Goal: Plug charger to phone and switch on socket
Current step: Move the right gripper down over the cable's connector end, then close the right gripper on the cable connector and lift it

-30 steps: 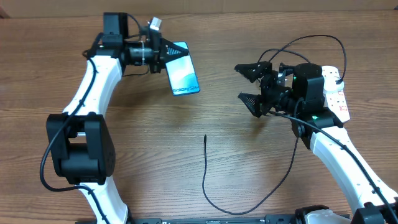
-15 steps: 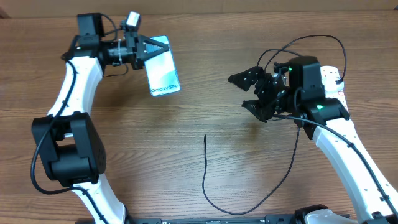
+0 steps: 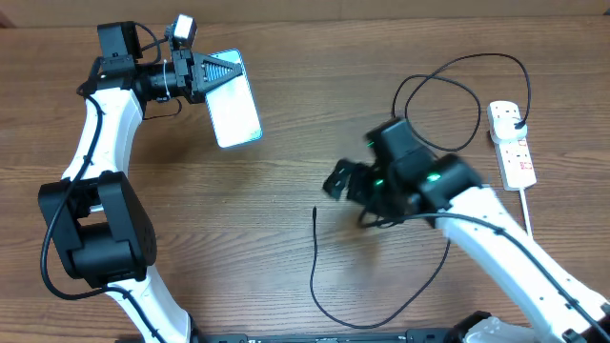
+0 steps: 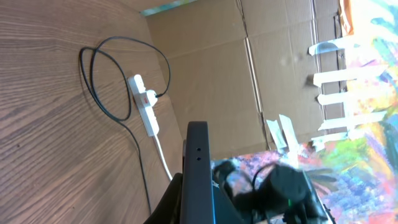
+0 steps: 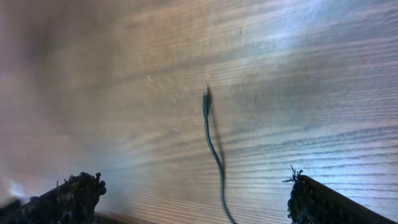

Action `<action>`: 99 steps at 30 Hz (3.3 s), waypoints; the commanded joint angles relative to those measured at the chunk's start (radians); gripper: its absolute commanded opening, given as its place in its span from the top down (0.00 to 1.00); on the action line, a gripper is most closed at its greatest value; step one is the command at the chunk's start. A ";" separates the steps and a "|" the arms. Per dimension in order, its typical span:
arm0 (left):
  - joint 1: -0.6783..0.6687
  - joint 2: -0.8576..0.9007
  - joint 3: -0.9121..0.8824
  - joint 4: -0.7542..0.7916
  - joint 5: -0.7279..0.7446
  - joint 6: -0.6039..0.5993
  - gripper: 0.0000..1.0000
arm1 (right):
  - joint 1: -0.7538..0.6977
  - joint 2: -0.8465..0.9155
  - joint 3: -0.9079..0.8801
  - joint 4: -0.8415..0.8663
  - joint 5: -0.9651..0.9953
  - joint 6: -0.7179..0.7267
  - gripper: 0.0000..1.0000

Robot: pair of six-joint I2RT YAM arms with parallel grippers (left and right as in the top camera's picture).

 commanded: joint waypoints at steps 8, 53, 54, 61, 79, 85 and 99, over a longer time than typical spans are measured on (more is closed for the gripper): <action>0.004 -0.034 0.023 0.002 0.046 0.027 0.96 | 0.183 0.183 0.003 0.041 0.123 0.093 0.00; 0.002 -0.034 0.023 0.001 0.028 0.042 0.96 | 0.197 0.380 0.002 0.211 0.209 0.119 0.08; 0.002 -0.034 0.023 0.001 0.028 0.042 0.96 | 0.197 0.381 0.002 0.211 0.209 0.119 0.08; 0.002 -0.034 0.023 0.001 0.028 0.042 0.96 | 0.197 0.417 -0.004 0.229 0.212 0.119 0.11; 0.002 -0.034 0.023 0.001 0.028 0.042 0.96 | 0.196 0.434 -0.028 0.253 0.228 0.119 0.36; 0.002 -0.034 0.023 0.001 0.028 0.042 0.96 | 0.196 0.435 -0.028 0.256 0.228 0.119 0.59; 0.002 -0.034 0.023 0.001 0.027 0.042 0.96 | 0.196 0.435 -0.028 0.262 0.228 0.119 0.78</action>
